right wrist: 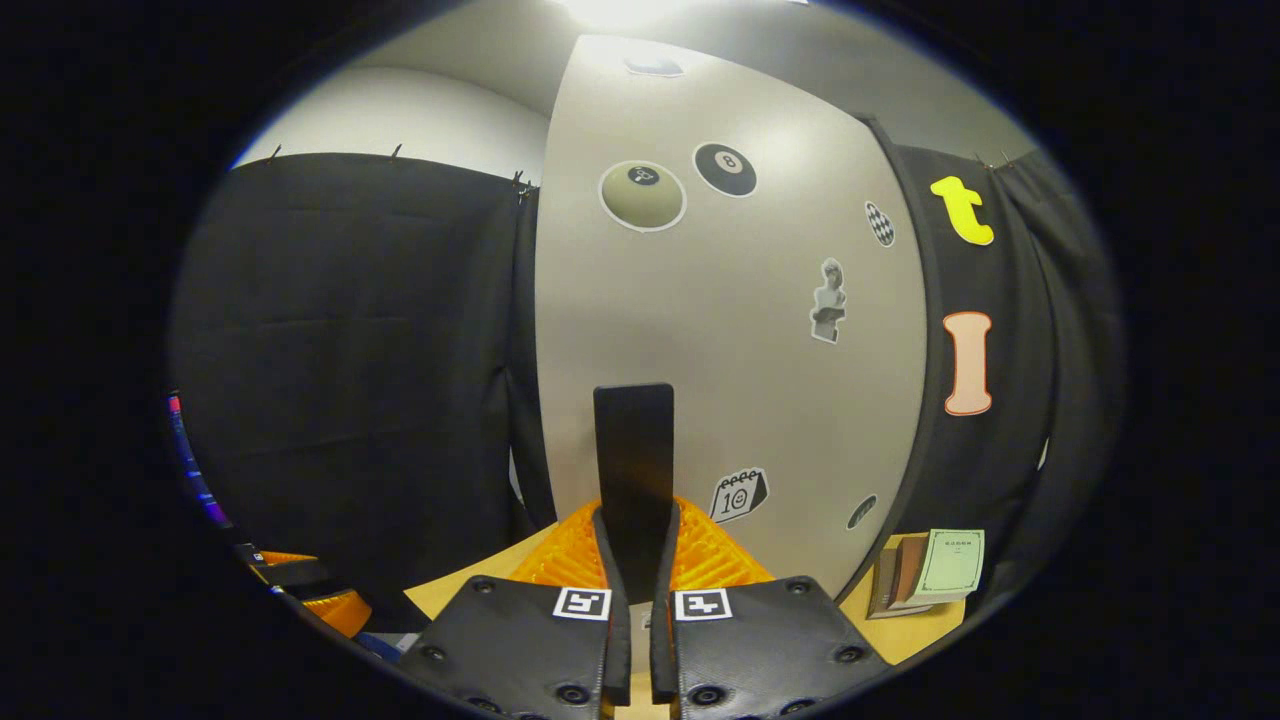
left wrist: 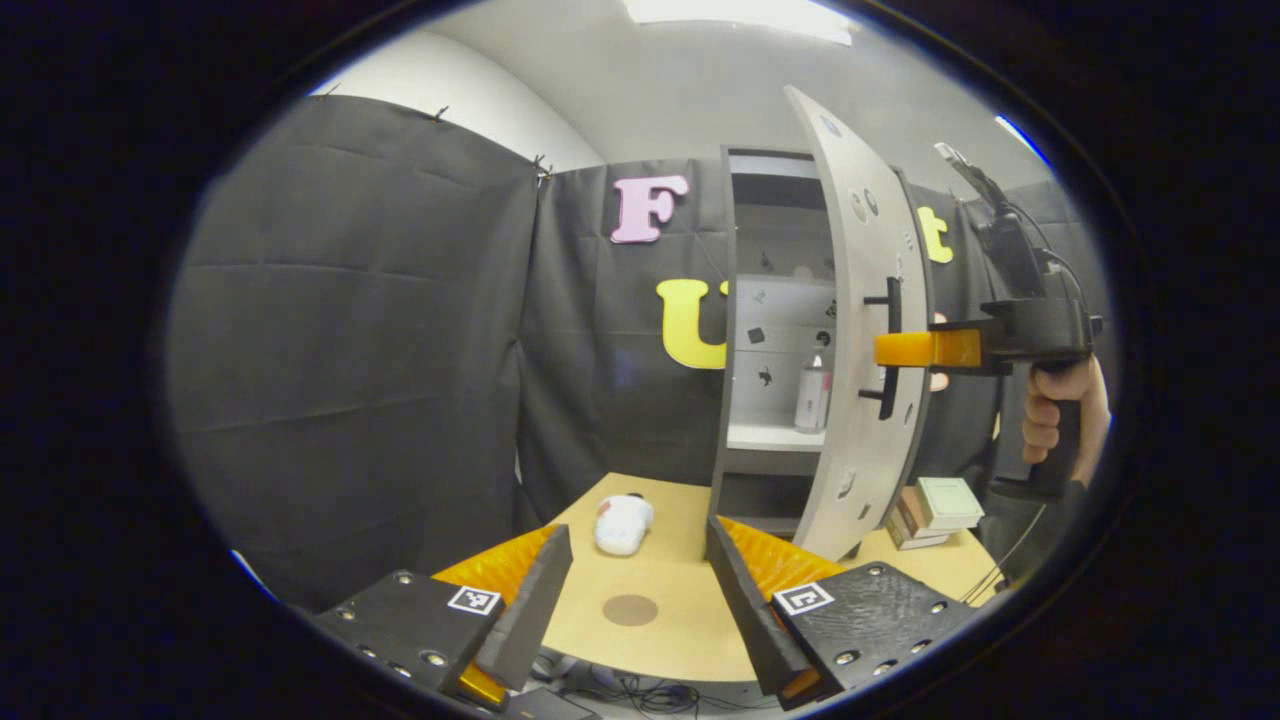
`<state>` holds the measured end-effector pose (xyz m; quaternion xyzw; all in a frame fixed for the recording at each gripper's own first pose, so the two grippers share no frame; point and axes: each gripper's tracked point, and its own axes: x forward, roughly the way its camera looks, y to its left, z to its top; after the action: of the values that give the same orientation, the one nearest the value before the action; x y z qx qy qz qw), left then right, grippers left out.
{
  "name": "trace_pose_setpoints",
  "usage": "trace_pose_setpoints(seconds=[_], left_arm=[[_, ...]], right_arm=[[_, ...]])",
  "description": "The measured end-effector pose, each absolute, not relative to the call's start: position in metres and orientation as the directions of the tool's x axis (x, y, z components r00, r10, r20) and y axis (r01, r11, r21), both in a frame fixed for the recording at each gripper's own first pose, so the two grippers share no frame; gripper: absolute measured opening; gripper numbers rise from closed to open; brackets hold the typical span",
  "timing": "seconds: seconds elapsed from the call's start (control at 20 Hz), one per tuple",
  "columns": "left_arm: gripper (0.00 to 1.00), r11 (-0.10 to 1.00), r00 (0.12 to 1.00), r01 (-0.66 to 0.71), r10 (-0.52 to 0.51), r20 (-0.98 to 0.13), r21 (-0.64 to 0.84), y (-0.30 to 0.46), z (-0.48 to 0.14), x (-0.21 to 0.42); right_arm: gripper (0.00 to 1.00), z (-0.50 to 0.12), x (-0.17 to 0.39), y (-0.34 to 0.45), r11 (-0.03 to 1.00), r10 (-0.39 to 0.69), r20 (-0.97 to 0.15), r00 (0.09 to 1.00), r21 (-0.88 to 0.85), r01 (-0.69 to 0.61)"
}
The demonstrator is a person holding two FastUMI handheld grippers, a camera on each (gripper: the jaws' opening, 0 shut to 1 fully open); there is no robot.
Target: Open the cabinet door with the right hand, grasp the bottle in the cabinet with the left hand and place it on the coaster, then close the cabinet door with the right hand.
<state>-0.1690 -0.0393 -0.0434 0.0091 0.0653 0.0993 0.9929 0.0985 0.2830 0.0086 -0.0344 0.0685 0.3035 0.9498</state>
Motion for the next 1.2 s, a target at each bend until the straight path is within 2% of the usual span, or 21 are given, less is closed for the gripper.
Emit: trace_pose_setpoints(seconds=[0.25, 0.45, 0.6, 0.85, 0.9, 0.95, 1.1, 1.2], left_arm=[[0.82, 0.985, 0.974, -0.166, 0.172, -0.145, 0.047, -0.067, -0.050, -0.177], [0.82, 0.990, 0.979, -0.138, 0.135, -0.152, -0.011, -0.092, -0.057, -0.175], [0.82, 0.994, 0.979, -0.105, 0.099, -0.178, -0.025, -0.111, -0.068, -0.173], [0.82, 0.999, 0.977, -0.031, 0.035, -0.210, 0.021, -0.140, -0.077, -0.156], [0.82, 1.000, 0.977, -0.025, 0.027, -0.209, 0.012, -0.145, -0.076, -0.151], [0.82, 1.000, 0.977, -0.019, 0.019, -0.213, 0.002, -0.150, -0.076, -0.147], [0.84, 1.000, 0.975, 0.023, -0.025, -0.221, -0.011, -0.167, -0.073, -0.129], [0.84, 0.998, 0.971, 0.065, -0.064, -0.231, -0.005, -0.175, -0.074, -0.114]], right_arm=[[0.07, 0.012, 0.094, 0.267, 0.838, 0.541, -0.123, 0.832, -0.004, -0.546], [0.08, 0.012, 0.093, 0.251, 0.859, 0.507, -0.127, 0.852, -0.002, -0.512], [0.06, 0.013, 0.093, 0.237, 0.884, 0.463, -0.120, 0.878, -0.002, -0.467], [0.08, 0.014, 0.096, 0.213, 0.922, 0.386, -0.119, 0.915, 0.015, -0.387], [0.05, 0.015, 0.096, 0.209, 0.928, 0.371, -0.116, 0.921, 0.021, -0.371], [0.07, 0.014, 0.099, 0.205, 0.936, 0.352, -0.116, 0.929, 0.028, -0.351], [0.05, 0.012, 0.098, 0.197, 0.951, 0.304, -0.130, 0.944, 0.093, -0.294], [0.05, 0.013, 0.092, 0.213, 0.930, 0.345, -0.140, 0.928, 0.188, -0.317]])
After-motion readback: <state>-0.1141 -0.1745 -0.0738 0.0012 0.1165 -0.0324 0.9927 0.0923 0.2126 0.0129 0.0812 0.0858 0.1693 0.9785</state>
